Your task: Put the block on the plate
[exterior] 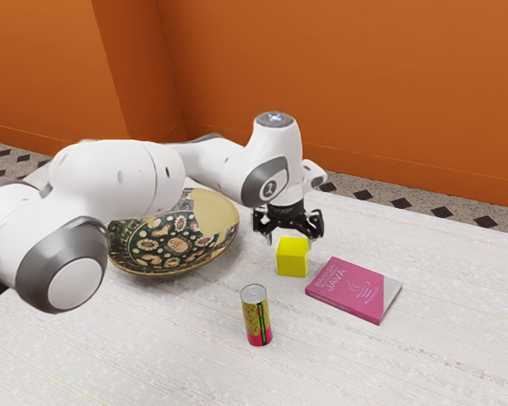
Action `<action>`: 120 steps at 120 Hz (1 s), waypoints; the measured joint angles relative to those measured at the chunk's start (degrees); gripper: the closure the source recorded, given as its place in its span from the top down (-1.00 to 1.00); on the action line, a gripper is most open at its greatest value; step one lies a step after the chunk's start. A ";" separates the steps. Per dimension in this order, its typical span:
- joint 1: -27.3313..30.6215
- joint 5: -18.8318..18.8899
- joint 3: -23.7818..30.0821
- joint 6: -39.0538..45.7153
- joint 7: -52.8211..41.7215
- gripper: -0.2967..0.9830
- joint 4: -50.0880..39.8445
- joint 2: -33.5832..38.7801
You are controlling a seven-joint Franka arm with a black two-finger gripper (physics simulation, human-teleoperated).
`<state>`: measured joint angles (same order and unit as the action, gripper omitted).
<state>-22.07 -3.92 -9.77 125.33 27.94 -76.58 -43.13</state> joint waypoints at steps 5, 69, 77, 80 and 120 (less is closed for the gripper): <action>0.03 -0.07 0.01 0.37 -0.05 0.54 0.36 -0.57; 0.45 -1.54 0.10 3.10 -0.42 0.54 -0.30 -2.71; 0.45 -1.86 0.10 3.21 -0.45 0.54 -0.53 -2.83; 0.45 -2.08 0.10 3.25 -0.46 0.54 -0.63 -2.86; 0.45 -3.05 0.10 3.43 -0.61 0.27 -1.05 -2.71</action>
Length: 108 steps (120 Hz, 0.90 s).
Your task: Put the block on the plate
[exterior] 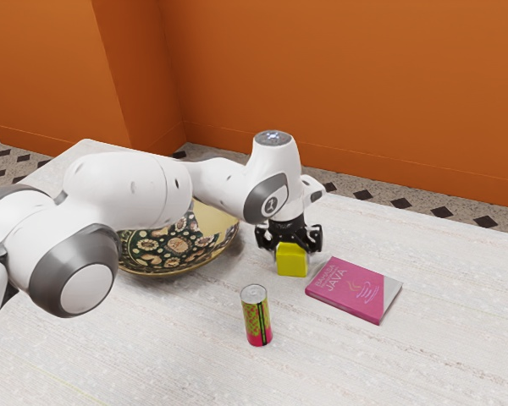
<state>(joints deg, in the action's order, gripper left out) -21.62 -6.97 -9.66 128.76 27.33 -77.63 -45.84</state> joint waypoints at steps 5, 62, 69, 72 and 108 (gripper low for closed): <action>0.00 -0.02 0.00 0.00 -0.01 0.22 0.00 0.04; 0.94 0.97 -0.50 -3.35 0.34 0.12 -0.08 7.01; 2.82 1.63 -0.57 -5.11 0.41 0.12 -0.14 9.07; 3.87 1.88 -0.57 -5.91 0.43 0.12 -0.27 9.93; 16.26 3.74 2.48 -10.54 -0.18 0.15 -9.28 18.36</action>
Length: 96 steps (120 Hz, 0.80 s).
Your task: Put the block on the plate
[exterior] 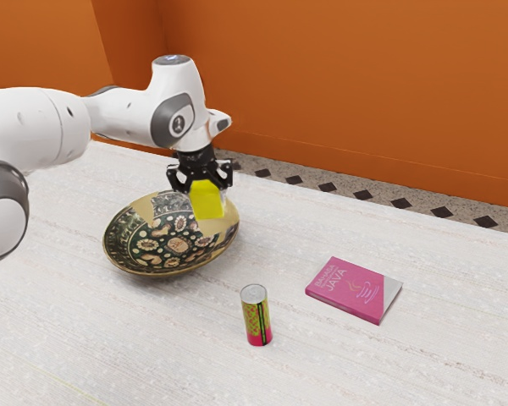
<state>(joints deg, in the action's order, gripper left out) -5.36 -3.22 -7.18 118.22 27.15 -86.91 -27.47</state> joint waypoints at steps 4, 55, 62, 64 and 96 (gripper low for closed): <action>1.35 0.17 0.33 -0.16 -0.36 0.15 -0.09 -0.11; 7.49 0.10 2.78 0.16 -6.77 0.41 -0.67 0.28; 6.83 -0.03 2.78 0.12 -7.36 0.44 -2.91 3.46; 6.46 -0.02 2.78 0.06 -7.53 0.45 -3.61 4.60; 1.50 3.78 2.61 -6.66 -9.62 0.51 -13.32 23.00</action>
<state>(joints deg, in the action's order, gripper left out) -3.86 0.56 -4.57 111.56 17.53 -100.23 -4.47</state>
